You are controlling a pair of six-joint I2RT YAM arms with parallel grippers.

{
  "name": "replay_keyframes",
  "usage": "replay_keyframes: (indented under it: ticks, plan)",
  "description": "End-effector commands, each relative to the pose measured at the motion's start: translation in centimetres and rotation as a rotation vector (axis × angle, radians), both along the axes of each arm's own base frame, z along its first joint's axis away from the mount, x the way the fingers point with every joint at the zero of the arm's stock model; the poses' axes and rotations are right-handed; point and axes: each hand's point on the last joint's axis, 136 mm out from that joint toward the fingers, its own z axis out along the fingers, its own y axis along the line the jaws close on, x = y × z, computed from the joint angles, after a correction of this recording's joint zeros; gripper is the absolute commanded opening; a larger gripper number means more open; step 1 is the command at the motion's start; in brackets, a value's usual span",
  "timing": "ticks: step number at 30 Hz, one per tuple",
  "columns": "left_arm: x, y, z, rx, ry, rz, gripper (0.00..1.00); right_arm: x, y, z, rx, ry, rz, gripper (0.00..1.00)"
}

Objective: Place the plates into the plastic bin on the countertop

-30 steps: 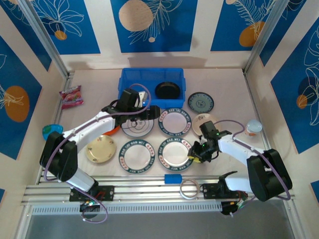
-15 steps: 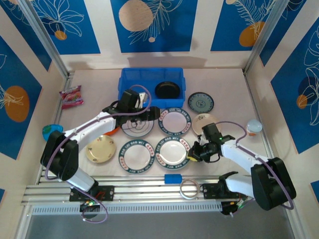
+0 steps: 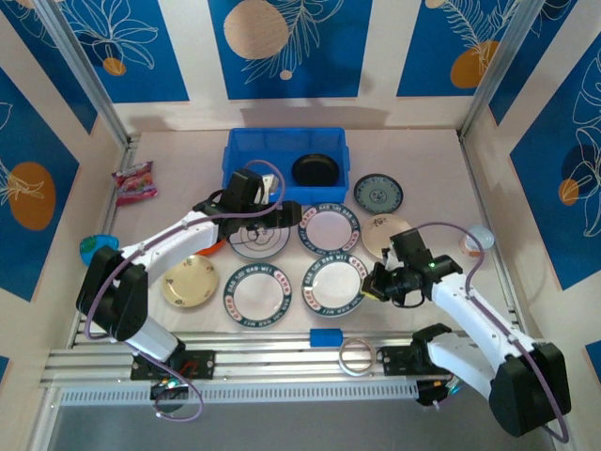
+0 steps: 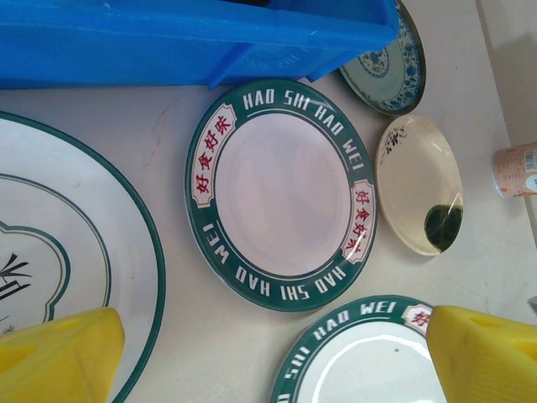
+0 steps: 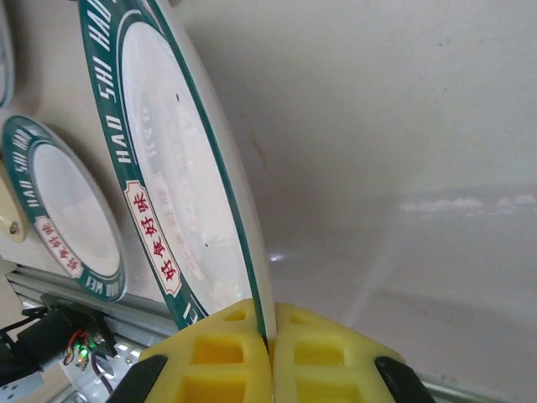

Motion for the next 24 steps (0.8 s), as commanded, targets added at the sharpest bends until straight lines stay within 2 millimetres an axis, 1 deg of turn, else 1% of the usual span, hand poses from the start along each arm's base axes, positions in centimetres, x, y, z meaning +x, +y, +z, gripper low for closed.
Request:
replay_keyframes:
  ticks: [1, 3, 4, 6, 9, 11, 15, 17, 18, 20, 24]
  plan:
    - [-0.2, -1.0, 1.4, -0.026, -0.023, -0.055, 0.92, 0.2, 0.3, 3.6, 0.031, -0.045, 0.007, 0.0]
    - [-0.2, -1.6, 2.2, -0.061, -0.041, -0.081, 0.93, 1.5, 0.6, 5.7, 0.04, -0.106, 0.018, 0.0]
    - [-0.2, -1.8, 2.5, -0.074, -0.046, -0.091, 0.92, 2.0, 0.6, 6.4, 0.042, -0.127, 0.021, 0.0]
    - [-0.2, -2.2, 3.1, -0.094, -0.054, -0.102, 0.92, 4.0, 1.1, 8.5, 0.07, -0.181, 0.023, 0.0]
    - [0.2, -2.0, 3.5, -0.115, -0.064, -0.091, 0.91, 7.0, 2.0, 10.6, 0.122, -0.252, 0.03, 0.0]
    - [0.6, -1.8, 3.8, -0.171, -0.061, -0.066, 0.9, 8.9, 2.6, 11.6, 0.141, -0.296, 0.045, 0.0]
    - [1.6, -1.0, 5.3, -0.34, -0.075, -0.015, 0.82, 11.8, 3.7, 12.9, 0.181, -0.353, 0.066, 0.0]
    - [1.8, -0.6, 5.5, -0.378, -0.067, -0.001, 0.74, 12.9, 4.1, 13.6, 0.212, -0.375, 0.063, 0.0]
    - [1.9, -0.4, 5.4, -0.386, -0.058, 0.002, 0.72, 13.4, 4.4, 13.9, 0.237, -0.383, 0.063, 0.0]
    - [2.0, 0.0, 5.2, -0.383, -0.051, 0.012, 0.69, 14.0, 5.0, 14.3, 0.275, -0.388, 0.063, 0.0]
    - [2.2, 0.5, 5.2, -0.389, -0.049, 0.023, 0.58, 14.8, 6.0, 14.6, 0.297, -0.397, 0.083, 0.0]
